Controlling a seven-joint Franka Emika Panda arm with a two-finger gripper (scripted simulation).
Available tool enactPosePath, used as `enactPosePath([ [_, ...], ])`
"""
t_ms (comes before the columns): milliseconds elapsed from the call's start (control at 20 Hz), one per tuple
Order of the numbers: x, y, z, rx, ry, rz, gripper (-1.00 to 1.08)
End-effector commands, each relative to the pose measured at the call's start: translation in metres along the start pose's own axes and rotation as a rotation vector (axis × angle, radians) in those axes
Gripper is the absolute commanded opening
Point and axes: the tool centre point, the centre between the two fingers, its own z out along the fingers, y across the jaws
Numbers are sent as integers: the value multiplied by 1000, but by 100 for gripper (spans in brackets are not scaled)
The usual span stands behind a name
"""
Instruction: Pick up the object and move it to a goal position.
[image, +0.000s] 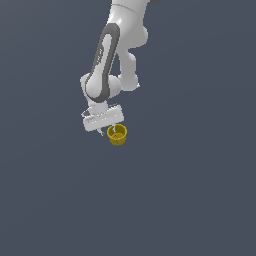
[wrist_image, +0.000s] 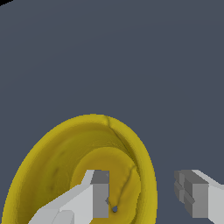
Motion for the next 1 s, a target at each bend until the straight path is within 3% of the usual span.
enactPosePath([
  [0,1,0,4,0,2,0,28],
  [50,1,0,4,0,2,0,28],
  [100,1,0,4,0,2,0,-100],
  [950,11,-9,-6,0,1,0,-100],
])
